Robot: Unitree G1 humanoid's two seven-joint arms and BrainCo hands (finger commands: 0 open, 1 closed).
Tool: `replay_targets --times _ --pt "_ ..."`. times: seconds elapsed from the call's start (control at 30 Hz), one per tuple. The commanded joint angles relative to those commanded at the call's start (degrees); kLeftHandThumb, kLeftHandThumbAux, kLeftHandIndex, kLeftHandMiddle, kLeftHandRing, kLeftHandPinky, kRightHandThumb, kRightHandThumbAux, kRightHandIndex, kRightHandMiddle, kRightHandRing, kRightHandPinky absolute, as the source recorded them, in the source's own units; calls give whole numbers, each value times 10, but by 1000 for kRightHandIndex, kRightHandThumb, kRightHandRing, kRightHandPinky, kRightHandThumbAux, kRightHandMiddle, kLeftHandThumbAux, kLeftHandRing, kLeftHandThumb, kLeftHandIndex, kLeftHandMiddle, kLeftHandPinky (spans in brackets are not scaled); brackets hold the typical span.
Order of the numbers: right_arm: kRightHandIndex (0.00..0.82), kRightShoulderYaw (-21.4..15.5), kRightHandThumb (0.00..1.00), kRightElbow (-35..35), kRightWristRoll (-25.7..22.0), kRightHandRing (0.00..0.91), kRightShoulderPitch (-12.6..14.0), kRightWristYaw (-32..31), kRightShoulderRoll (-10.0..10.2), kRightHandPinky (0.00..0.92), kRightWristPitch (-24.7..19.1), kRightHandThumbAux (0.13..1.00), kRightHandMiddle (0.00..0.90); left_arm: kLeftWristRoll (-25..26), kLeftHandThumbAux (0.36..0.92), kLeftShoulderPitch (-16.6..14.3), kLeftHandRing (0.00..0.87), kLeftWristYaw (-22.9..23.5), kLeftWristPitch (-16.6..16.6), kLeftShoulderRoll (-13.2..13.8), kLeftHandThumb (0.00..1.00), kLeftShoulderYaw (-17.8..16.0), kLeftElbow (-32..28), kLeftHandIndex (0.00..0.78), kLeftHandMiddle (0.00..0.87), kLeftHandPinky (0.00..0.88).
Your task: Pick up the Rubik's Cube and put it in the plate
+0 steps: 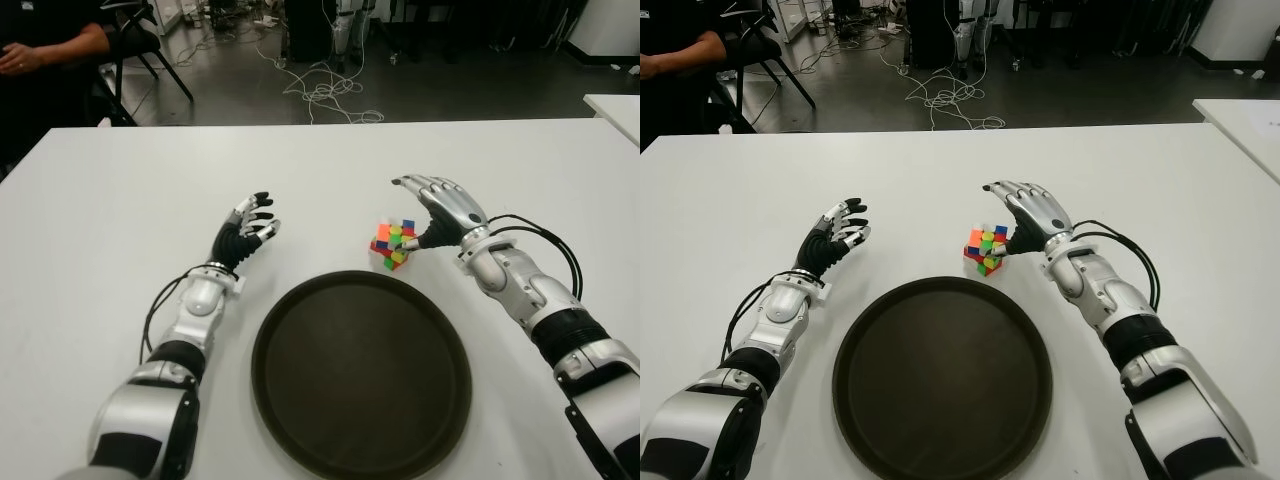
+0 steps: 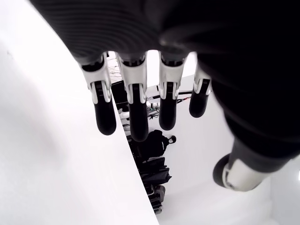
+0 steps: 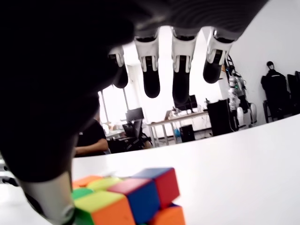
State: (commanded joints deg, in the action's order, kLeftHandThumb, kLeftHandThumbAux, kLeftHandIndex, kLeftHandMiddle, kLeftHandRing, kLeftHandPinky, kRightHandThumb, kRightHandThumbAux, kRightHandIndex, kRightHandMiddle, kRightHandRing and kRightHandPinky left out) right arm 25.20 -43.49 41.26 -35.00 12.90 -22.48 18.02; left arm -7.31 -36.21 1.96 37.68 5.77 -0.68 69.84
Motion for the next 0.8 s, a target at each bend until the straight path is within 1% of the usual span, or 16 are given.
replay_targets --times 0.23,0.4,0.53,0.7,0.8 --pt "103 3 0 8 1 132 3 -13 -1 95 -15 772 134 0 658 0 211 -2 -2 -1 72 0 -1 153 186 232" --pt "109 4 0 9 3 130 2 -17 -2 97 -18 789 130 0 677 0 210 -1 0 -1 77 -1 -1 151 197 222" --pt "107 6 0 10 8 128 1 -18 -3 99 -23 786 125 0 684 -1 208 -1 -1 -1 78 -1 0 153 197 218" --pt "104 9 0 11 12 129 0 -18 -3 101 -30 785 125 -1 664 -1 212 0 0 0 74 0 1 153 193 225" --pt "105 10 0 12 13 129 0 -18 -3 99 -34 782 126 -1 663 -1 215 0 1 0 75 -1 1 148 195 234"
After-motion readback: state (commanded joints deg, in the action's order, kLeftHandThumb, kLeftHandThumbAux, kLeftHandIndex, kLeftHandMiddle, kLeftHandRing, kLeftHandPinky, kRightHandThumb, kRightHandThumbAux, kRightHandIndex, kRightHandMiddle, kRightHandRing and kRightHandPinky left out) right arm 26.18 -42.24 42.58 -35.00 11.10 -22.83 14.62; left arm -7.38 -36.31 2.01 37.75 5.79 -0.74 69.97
